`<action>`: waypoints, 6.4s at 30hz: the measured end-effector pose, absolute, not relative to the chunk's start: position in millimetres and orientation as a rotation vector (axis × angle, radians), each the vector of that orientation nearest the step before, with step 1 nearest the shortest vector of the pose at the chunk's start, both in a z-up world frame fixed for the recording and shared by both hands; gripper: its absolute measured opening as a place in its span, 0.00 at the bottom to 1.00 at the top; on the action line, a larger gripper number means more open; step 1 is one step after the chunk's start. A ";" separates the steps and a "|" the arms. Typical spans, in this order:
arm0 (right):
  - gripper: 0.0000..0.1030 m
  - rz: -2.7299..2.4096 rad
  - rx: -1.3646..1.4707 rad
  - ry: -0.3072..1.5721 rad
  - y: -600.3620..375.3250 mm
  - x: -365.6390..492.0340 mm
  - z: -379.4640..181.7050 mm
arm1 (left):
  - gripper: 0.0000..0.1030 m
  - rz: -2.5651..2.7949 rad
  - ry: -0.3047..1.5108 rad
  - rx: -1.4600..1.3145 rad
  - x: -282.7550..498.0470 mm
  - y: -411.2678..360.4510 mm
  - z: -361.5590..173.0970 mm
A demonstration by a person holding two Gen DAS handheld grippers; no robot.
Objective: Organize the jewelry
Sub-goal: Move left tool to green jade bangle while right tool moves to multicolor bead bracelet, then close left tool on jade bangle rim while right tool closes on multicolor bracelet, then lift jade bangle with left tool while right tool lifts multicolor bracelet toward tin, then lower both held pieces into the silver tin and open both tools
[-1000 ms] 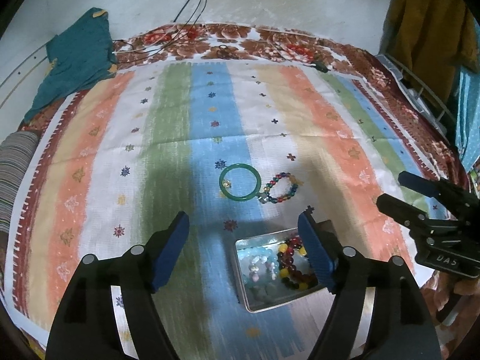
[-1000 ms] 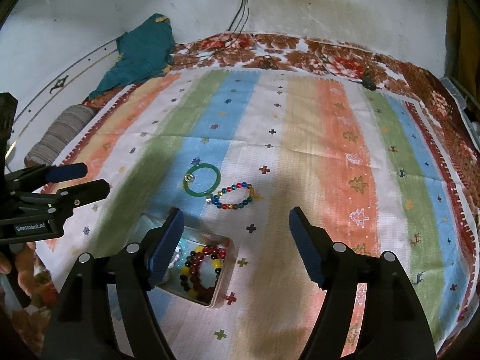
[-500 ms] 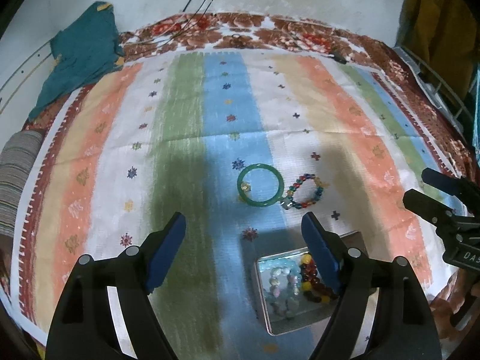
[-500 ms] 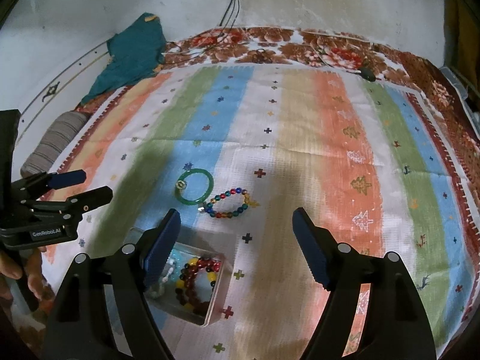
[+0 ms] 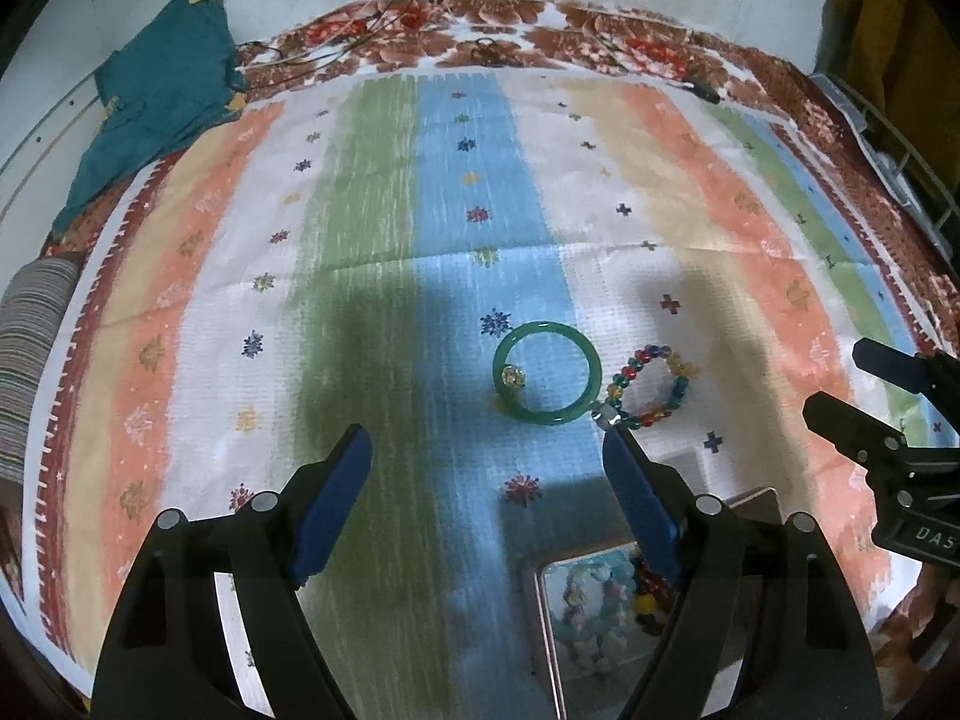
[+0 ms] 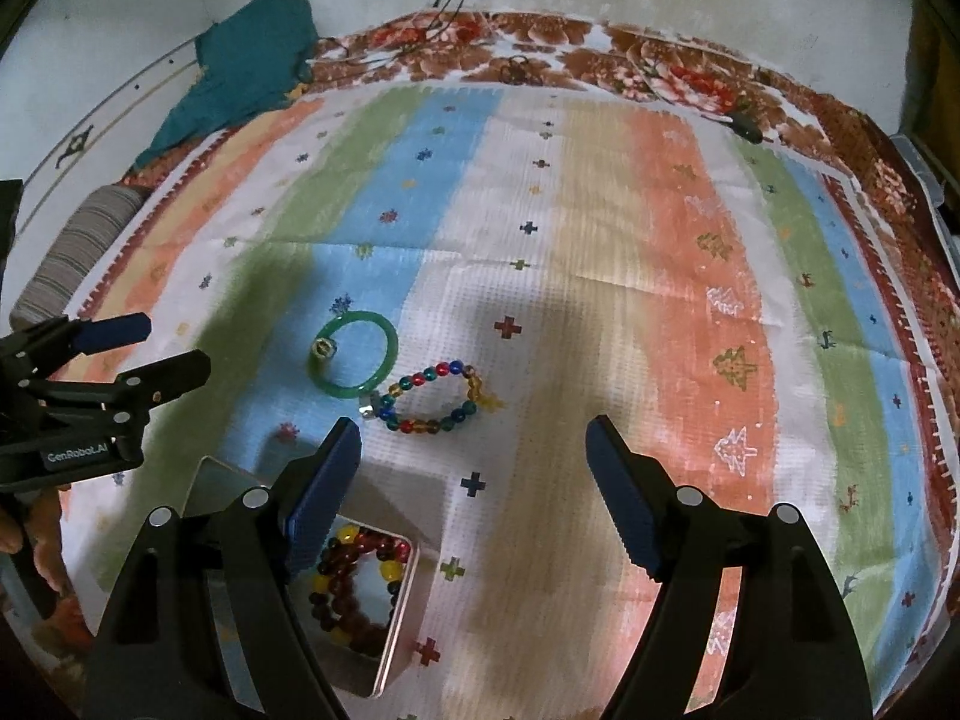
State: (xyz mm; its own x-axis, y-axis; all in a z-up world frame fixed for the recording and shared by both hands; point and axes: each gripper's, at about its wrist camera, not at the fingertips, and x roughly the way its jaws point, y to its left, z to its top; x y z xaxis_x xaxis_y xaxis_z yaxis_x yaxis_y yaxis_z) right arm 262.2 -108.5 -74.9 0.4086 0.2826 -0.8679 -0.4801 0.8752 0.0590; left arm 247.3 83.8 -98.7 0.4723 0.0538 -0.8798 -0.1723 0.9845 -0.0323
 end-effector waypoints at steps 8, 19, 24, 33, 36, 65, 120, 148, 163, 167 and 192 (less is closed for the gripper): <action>0.75 0.483 -0.213 1.070 -104.8 273.2 -84.5 | 0.76 0.141 1.109 -0.123 260.4 90.2 -113.0; 0.75 0.471 -0.220 1.125 -100.9 292.3 -106.3 | 0.76 0.126 1.165 -0.118 277.0 91.1 -134.8; 0.75 0.473 -0.228 1.143 -96.9 297.7 -114.3 | 0.76 0.123 1.195 -0.115 286.5 93.0 -147.4; 0.75 0.469 -0.237 1.168 -91.4 308.0 -125.8 | 0.76 0.112 1.234 -0.125 301.6 92.6 -166.2; 0.75 0.467 -0.228 1.192 -92.0 312.2 -134.3 | 0.76 0.116 1.243 -0.131 306.0 94.2 -171.4; 0.51 0.443 -0.353 1.228 -66.4 334.8 -181.1 | 0.61 0.115 1.288 -0.108 325.1 96.1 -204.2; 0.10 0.479 -0.278 0.980 -86.3 286.4 -82.7 | 0.07 0.131 1.068 -0.122 269.9 99.7 -100.3; 0.10 0.529 -0.240 0.840 -98.7 232.3 -27.7 | 0.08 0.028 0.939 -0.088 221.0 53.9 -45.5; 0.10 0.538 -0.226 0.828 -108.6 207.0 -22.3 | 0.08 -0.006 0.911 -0.078 188.0 39.7 -33.2; 0.10 0.549 -0.225 0.820 -110.8 196.8 -19.9 | 0.08 -0.002 0.910 -0.075 182.5 38.2 -33.1; 0.10 0.608 -0.233 0.896 -109.9 159.6 -32.8 | 0.18 0.023 0.956 -0.108 152.3 34.2 -48.4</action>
